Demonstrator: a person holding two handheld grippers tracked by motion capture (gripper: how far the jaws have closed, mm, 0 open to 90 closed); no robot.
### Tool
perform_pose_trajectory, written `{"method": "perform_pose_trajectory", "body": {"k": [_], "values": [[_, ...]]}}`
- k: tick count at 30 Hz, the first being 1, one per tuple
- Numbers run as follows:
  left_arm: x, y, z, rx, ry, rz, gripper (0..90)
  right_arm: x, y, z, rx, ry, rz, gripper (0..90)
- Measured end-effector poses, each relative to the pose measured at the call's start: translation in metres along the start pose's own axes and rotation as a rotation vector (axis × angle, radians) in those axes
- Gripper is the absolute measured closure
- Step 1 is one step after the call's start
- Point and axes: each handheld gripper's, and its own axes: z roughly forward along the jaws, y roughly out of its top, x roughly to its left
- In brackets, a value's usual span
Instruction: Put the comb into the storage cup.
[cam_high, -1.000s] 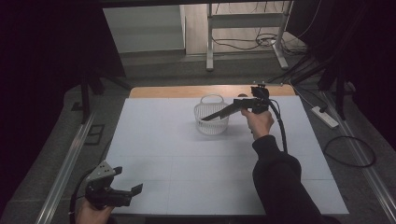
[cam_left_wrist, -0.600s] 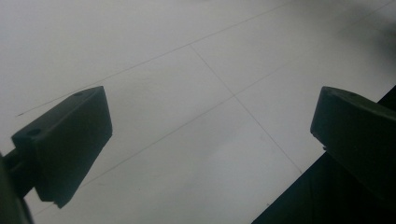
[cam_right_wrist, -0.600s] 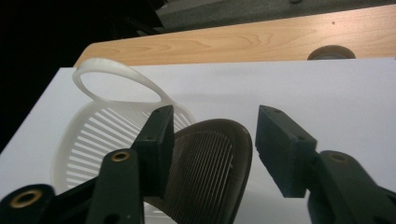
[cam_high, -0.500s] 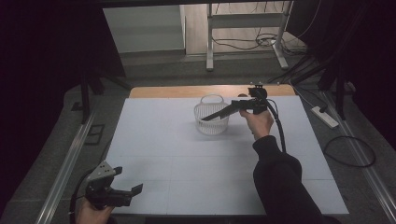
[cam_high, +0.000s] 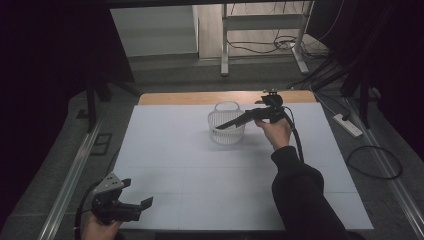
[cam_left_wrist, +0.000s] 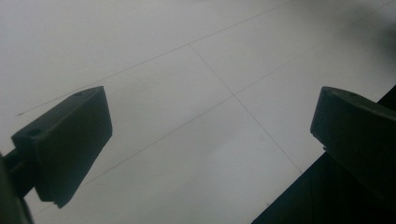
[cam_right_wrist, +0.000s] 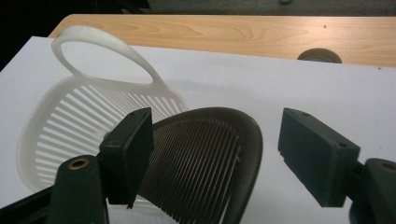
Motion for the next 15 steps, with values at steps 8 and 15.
{"method": "perform_pose_trajectory", "body": {"k": [8,15], "values": [[0.0000,0.0000,0.0001,0.000,0.000,0.000,0.0,0.0018,0.0001,0.0004,0.011,0.016,-0.021,19.8],[0.0000,0.0001,0.0002,0.001,-0.001,0.002,0.0,0.0079,0.0002,0.0003,0.026,-0.007,-0.088,11.9]]}}
